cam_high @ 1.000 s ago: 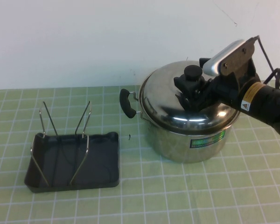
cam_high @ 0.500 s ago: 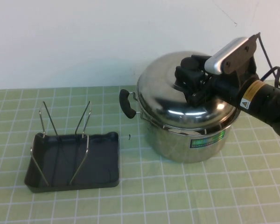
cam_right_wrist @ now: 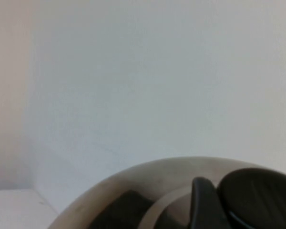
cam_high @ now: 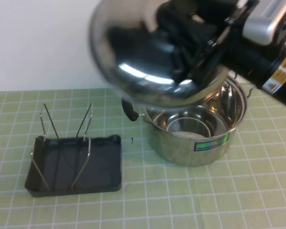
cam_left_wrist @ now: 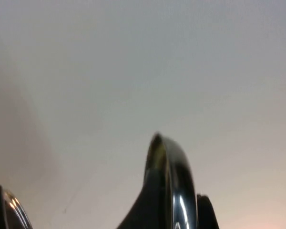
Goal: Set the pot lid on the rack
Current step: Hand over the pot lid
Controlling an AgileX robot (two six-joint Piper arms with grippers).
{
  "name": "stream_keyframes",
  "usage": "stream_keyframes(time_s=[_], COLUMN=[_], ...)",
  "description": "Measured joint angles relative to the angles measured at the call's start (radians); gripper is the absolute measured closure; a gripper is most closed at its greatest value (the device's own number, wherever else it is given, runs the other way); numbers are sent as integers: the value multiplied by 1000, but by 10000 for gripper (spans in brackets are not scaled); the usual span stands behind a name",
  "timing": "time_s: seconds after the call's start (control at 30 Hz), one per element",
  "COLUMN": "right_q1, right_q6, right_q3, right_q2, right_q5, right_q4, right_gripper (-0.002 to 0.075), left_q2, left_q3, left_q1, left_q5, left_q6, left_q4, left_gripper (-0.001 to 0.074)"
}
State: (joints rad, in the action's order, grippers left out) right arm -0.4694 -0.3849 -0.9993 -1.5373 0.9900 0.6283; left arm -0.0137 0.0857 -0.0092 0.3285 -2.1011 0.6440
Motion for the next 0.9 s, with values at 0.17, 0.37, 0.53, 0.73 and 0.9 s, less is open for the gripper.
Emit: stream_keyframes(time_s=[0.17,0.37,0.53,0.73,0.9], right_q1=[-205,-394,-468,-494,-496], right_q6=[-34,-23,-21,-21,-35], right_q3=[0,0,0,0,2], right_q2=[6,-6,-49,-91,-101], right_q5=[0,-22,-60,-51,-22], right_q4=[24,31,31,29,21], right_gripper=[372,372,372,372,372], left_q2=[0,0,0,0,-2], left_q3=[0,0,0,0,4], left_q1=[0,0,0,0,0], left_q5=[106,144,168,209,238], left_q6=[-329,-429,-437,-428,-398], left_q4=[285,370,374,414,426], left_gripper=[48,43,43,249,588])
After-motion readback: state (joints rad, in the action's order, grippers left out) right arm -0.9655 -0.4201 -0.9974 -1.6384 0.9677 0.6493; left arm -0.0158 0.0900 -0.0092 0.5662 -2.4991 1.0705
